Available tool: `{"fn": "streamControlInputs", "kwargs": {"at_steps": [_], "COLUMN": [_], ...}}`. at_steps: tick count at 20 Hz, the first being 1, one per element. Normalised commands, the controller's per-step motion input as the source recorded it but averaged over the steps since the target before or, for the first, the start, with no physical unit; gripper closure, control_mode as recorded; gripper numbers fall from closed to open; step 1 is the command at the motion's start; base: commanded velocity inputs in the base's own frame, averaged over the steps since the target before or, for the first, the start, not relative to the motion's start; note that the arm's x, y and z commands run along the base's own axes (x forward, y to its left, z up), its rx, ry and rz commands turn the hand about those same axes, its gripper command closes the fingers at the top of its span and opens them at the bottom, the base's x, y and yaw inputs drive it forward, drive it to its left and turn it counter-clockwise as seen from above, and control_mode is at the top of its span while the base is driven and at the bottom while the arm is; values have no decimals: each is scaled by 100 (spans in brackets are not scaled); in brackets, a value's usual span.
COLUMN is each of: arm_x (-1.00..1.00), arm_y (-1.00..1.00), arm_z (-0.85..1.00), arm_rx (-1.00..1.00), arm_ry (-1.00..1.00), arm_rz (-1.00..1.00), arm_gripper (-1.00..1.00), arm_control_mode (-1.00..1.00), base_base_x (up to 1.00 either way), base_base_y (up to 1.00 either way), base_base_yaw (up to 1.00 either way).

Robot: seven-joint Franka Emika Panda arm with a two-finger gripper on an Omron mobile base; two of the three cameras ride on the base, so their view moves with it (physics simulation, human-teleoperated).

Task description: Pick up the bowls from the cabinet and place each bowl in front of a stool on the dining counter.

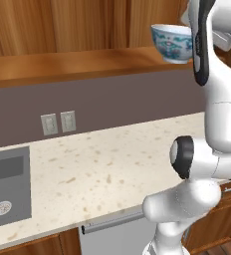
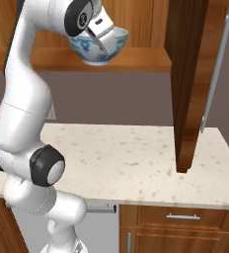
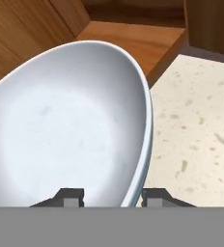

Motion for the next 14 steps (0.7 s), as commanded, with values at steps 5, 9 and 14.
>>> {"fn": "streamControlInputs", "kwargs": {"at_steps": [5,9,14], "arm_x": [-100,-100,-100], "arm_y": [12,0,0], "arm_z": [-26,-6,0], "arm_rx": [0,0,0], "arm_ry": [-24,-9,-2], "arm_rz": [0,0,0], "arm_gripper": [100,100,100], "arm_control_mode": [-100,-100,-100], "base_base_x": [0,0,0], "base_base_y": [0,0,0], "base_base_yaw": [0,0,0]}}
